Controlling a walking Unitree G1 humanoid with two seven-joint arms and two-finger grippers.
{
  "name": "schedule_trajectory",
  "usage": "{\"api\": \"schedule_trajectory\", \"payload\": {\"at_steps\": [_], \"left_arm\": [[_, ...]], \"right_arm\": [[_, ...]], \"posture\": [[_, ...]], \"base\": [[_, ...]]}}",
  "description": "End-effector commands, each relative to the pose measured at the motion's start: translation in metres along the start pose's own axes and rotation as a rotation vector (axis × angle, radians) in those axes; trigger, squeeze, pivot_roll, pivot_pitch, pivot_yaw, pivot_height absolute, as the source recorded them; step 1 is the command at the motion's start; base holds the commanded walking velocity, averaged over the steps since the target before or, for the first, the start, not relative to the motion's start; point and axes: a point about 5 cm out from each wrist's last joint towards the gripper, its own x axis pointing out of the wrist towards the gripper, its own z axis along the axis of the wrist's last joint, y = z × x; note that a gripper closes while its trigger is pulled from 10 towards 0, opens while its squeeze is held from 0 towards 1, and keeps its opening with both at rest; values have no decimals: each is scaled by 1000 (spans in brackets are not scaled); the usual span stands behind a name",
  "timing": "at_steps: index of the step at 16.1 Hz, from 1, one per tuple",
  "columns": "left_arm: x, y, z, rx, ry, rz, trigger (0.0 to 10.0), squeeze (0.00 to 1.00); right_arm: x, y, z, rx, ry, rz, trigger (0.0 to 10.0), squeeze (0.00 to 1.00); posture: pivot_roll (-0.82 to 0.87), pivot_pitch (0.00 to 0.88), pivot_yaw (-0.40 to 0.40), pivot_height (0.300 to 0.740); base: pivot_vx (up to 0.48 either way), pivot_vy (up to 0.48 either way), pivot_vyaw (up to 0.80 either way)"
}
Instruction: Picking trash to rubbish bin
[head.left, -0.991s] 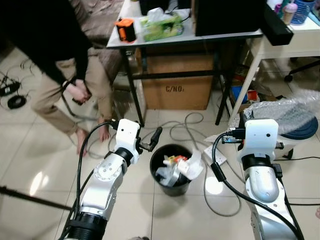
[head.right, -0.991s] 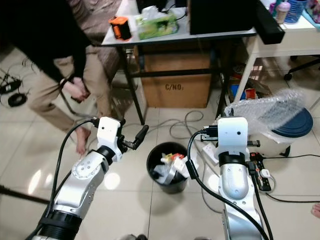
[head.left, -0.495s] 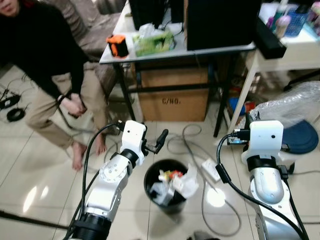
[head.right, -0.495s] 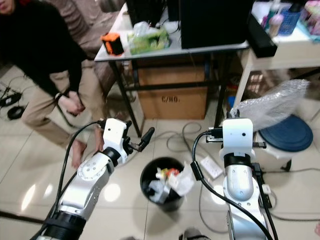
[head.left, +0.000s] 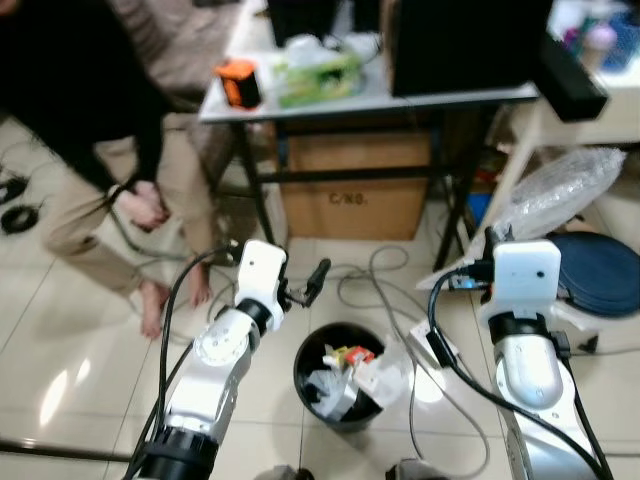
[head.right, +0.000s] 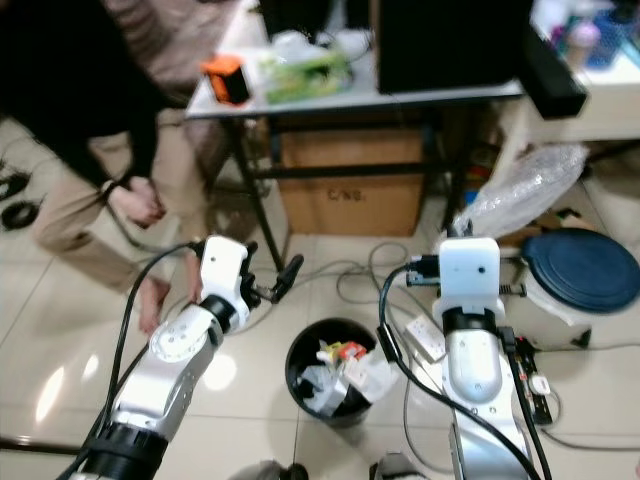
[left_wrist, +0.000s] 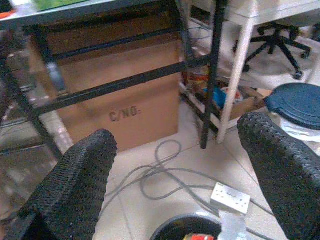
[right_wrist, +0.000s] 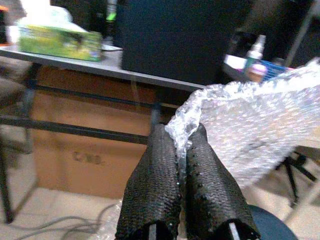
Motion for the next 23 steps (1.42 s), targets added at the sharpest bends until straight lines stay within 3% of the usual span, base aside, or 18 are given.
{"api": "schedule_trajectory", "payload": {"at_steps": [1,5,7,11,12,17,20,23], "left_arm": [[-6,5,-4,8,26,12,10000,0],[-15,7,-5,13,42,3,10000,0],[-28,10,-5,27,66,-21,10000,0],[-36,17,-6,51,88,-14,10000,0],[-37,18,-5,61,90,-8,10000,0],[-38,20,-3,67,88,9,10000,0],[-40,18,-6,71,102,8,10000,0],[-45,19,-9,71,121,9,10000,0]], "right_arm": [[-2,5,-2,1,9,23,0,0],[0,11,-10,6,34,56,0,0],[2,19,-24,21,92,88,0,0],[11,32,-48,72,189,117,0,0],[19,45,-54,137,213,181,0,0],[28,69,-58,307,236,344,0,0],[29,72,-78,340,320,298,0,0],[31,70,-86,349,336,272,0,0]], "posture": [[-104,169,107,740],[-78,236,132,740],[-42,294,158,740],[-1,315,176,740],[-1,315,176,740],[18,299,167,740],[18,301,164,740],[33,319,162,740]], "base": [[0,0,0],[0,0,0],[0,0,0],[0,0,0],[0,0,0],[0,0,0],[0,0,0],[0,0,0]]}}
